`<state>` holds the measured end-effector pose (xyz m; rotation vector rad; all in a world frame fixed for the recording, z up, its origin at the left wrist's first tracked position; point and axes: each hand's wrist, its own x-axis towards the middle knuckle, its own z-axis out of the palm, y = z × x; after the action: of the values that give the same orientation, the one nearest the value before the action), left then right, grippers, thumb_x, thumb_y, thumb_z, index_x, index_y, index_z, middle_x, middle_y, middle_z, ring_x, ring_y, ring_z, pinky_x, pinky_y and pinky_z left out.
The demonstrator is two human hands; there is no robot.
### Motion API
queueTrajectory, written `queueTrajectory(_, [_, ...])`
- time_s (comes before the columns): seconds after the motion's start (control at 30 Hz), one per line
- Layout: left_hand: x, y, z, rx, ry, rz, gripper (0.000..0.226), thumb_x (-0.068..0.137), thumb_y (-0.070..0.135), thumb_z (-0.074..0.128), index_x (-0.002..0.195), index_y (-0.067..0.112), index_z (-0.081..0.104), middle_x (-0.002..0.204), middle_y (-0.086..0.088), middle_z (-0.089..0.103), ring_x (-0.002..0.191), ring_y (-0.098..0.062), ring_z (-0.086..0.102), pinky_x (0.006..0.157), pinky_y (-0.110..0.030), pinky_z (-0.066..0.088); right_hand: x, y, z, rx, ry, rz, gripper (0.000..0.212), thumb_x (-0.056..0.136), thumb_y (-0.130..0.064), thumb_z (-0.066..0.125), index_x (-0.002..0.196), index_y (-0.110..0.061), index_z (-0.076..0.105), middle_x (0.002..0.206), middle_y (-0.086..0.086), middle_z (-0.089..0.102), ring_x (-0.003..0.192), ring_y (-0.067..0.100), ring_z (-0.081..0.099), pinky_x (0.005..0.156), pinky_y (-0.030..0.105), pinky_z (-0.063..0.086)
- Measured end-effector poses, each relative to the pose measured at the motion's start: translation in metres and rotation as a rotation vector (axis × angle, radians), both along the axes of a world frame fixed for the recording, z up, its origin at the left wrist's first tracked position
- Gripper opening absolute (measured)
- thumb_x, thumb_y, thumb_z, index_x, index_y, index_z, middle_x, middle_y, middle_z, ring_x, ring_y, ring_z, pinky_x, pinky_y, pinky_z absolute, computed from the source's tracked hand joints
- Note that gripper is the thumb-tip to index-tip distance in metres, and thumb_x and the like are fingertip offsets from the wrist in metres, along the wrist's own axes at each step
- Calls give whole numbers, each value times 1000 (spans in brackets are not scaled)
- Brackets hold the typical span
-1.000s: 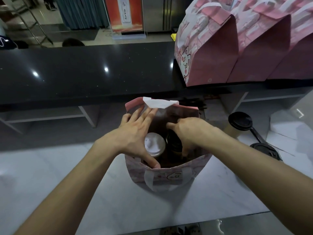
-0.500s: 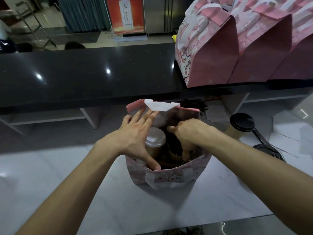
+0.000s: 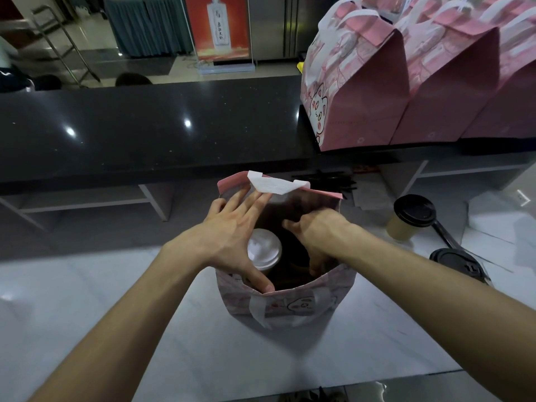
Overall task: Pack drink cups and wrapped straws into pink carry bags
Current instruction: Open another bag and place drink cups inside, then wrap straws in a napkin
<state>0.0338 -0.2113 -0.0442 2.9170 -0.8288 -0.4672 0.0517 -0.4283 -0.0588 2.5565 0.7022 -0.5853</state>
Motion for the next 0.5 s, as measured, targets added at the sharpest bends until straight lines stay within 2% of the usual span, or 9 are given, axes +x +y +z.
queueTrajectory(0.07, [-1, -2, 2, 8, -19, -3, 159, 60, 99, 73, 168, 35, -25, 180, 9, -23, 166, -19, -21, 132, -48, -8, 0, 0, 6, -9, 27, -14, 104, 89, -54, 81, 171, -25, 22, 146, 8, 61, 133, 30, 59, 107, 41, 48])
queueTrajectory(0.1, [-1, -4, 5, 13, -33, 0, 153, 66, 95, 73, 170, 33, -20, 181, 7, -18, 167, -20, -18, 133, -49, -4, -2, -1, 12, 8, 34, -24, 98, 92, -54, 78, 169, -26, 26, 147, 7, 61, 133, 30, 59, 109, 43, 48])
queueTrajectory(0.17, [-3, -8, 14, 20, -54, 12, 132, 80, 82, 75, 174, 31, -3, 183, 0, 1, 168, -23, 0, 133, -47, 8, -6, -6, 25, 111, 20, -58, 88, 92, -55, 78, 164, -26, 37, 142, 5, 63, 126, 30, 63, 100, 42, 55])
queueTrajectory(0.2, [-5, -11, 20, 14, -63, 17, 118, 85, 75, 75, 174, 31, 11, 181, -2, 16, 166, -24, 14, 132, -44, 17, -10, -11, 33, 189, 1, -83, 85, 90, -57, 79, 160, -27, 42, 139, 4, 65, 122, 29, 64, 95, 40, 55])
queueTrajectory(0.27, [-8, -18, 34, -14, -81, 28, 84, 94, 61, 74, 165, 31, 41, 163, 0, 49, 148, -21, 47, 120, -37, 41, -17, -27, 49, 372, -17, -154, 75, 89, -58, 79, 153, -29, 51, 135, 1, 68, 117, 25, 66, 90, 38, 56])
queueTrajectory(0.33, [-11, -31, 47, -42, -60, 39, 54, 97, 53, 74, 146, 33, 61, 140, 6, 68, 125, -16, 64, 105, -39, 56, -25, -48, 65, 554, -10, -225, 62, 92, -58, 77, 146, -34, 58, 126, -3, 71, 108, 20, 67, 91, 39, 58])
queueTrajectory(0.4, [-14, -51, 58, -57, -18, 6, 38, 100, 50, 73, 134, 33, 69, 124, 8, 75, 111, -13, 70, 96, -41, 61, -35, -74, 78, 714, -17, -284, 50, 95, -55, 75, 140, -36, 64, 121, -11, 73, 106, 12, 68, 95, 36, 58])
queueTrajectory(0.5, [-18, -88, 69, -92, -28, -61, 35, 102, 50, 69, 134, 35, 68, 119, 13, 75, 109, -9, 69, 97, -39, 60, -47, -119, 85, 877, -91, -372, 43, 97, -51, 75, 137, -35, 69, 119, -17, 74, 107, 1, 69, 100, 28, 56])
